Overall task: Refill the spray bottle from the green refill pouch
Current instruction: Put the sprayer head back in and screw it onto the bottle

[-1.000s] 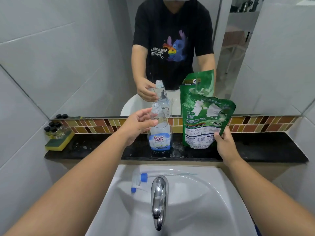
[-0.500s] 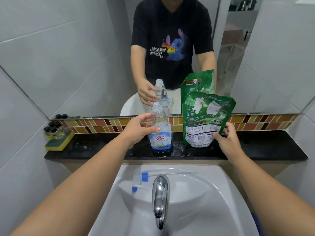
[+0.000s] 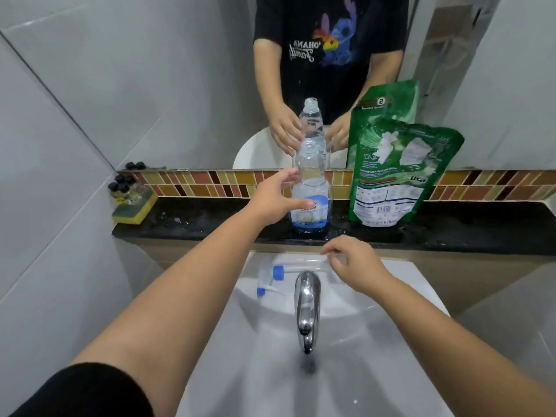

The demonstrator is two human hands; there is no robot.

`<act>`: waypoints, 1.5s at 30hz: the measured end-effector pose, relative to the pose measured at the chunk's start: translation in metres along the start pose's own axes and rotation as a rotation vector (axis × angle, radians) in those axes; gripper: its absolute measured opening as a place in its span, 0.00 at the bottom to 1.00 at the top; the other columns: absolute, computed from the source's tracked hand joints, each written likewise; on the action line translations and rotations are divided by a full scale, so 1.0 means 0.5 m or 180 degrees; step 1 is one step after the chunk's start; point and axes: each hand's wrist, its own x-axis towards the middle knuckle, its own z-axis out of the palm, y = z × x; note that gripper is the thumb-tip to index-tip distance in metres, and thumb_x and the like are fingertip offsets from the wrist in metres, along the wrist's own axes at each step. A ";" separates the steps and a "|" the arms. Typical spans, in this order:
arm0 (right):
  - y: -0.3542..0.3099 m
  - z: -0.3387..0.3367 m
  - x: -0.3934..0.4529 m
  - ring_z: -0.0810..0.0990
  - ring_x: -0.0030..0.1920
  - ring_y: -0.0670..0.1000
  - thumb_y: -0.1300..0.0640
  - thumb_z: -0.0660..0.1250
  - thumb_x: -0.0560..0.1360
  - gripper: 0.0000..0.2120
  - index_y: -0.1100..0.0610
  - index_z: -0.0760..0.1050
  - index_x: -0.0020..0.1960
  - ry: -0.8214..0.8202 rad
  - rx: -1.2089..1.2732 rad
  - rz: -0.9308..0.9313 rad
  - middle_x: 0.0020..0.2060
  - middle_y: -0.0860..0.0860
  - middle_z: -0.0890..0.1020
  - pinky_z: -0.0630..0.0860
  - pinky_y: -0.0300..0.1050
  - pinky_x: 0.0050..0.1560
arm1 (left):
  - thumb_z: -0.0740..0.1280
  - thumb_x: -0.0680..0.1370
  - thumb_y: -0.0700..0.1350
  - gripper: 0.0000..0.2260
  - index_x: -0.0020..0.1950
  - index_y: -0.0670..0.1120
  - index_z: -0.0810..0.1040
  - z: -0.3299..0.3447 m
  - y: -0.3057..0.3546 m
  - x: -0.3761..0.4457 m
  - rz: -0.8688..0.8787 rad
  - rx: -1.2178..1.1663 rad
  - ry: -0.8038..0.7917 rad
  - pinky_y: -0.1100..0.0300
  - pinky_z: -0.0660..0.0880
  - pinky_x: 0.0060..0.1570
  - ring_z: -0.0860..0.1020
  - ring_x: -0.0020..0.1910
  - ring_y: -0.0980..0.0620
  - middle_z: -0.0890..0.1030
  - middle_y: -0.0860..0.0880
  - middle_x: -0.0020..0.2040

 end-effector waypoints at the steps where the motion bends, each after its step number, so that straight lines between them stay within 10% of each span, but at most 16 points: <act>1: -0.007 0.005 0.020 0.76 0.56 0.48 0.58 0.64 0.76 0.11 0.49 0.80 0.55 -0.0457 -0.0146 0.0066 0.54 0.47 0.80 0.71 0.41 0.57 | 0.81 0.65 0.52 0.39 0.73 0.53 0.69 0.003 -0.004 0.003 -0.0009 -0.0011 0.0043 0.57 0.71 0.58 0.70 0.64 0.58 0.75 0.54 0.69; 9: -0.059 0.106 0.147 0.71 0.65 0.54 0.49 0.64 0.75 0.24 0.45 0.67 0.71 -0.2128 -0.0655 0.0285 0.70 0.49 0.69 0.70 0.49 0.62 | 0.81 0.66 0.49 0.31 0.64 0.63 0.70 -0.005 -0.024 0.017 0.0031 0.0160 -0.0225 0.69 0.73 0.41 0.74 0.56 0.60 0.77 0.62 0.56; 16: -0.064 0.175 0.206 0.75 0.59 0.55 0.55 0.68 0.72 0.33 0.43 0.60 0.73 -0.2550 -0.1072 0.0249 0.69 0.51 0.68 0.76 0.51 0.57 | 0.81 0.65 0.48 0.30 0.65 0.53 0.76 -0.032 -0.044 0.025 0.0145 0.0184 -0.0136 0.72 0.75 0.39 0.77 0.49 0.71 0.80 0.64 0.51; 24: -0.078 0.222 0.212 0.72 0.36 0.51 0.61 0.68 0.71 0.25 0.55 0.62 0.64 -0.2081 -0.1789 -0.0710 0.41 0.53 0.72 0.67 0.44 0.28 | 0.81 0.66 0.49 0.24 0.58 0.60 0.78 -0.070 -0.065 0.033 -0.0014 0.0199 -0.0275 0.73 0.75 0.40 0.77 0.52 0.68 0.81 0.66 0.51; 32: -0.099 0.152 0.174 0.73 0.60 0.57 0.60 0.62 0.75 0.24 0.52 0.67 0.70 -0.1894 -0.1025 -0.0330 0.64 0.55 0.73 0.73 0.50 0.59 | 0.82 0.64 0.49 0.25 0.55 0.64 0.76 -0.070 -0.056 0.035 -0.0034 0.0257 -0.0378 0.69 0.74 0.45 0.77 0.55 0.64 0.81 0.62 0.54; 45: -0.097 -0.114 -0.062 0.79 0.55 0.43 0.66 0.68 0.74 0.19 0.49 0.74 0.61 0.0353 0.1834 -0.0068 0.53 0.44 0.82 0.74 0.39 0.58 | 0.81 0.66 0.47 0.32 0.61 0.71 0.71 -0.063 -0.010 0.005 -0.0027 0.0662 -0.0466 0.70 0.73 0.41 0.77 0.51 0.68 0.80 0.68 0.49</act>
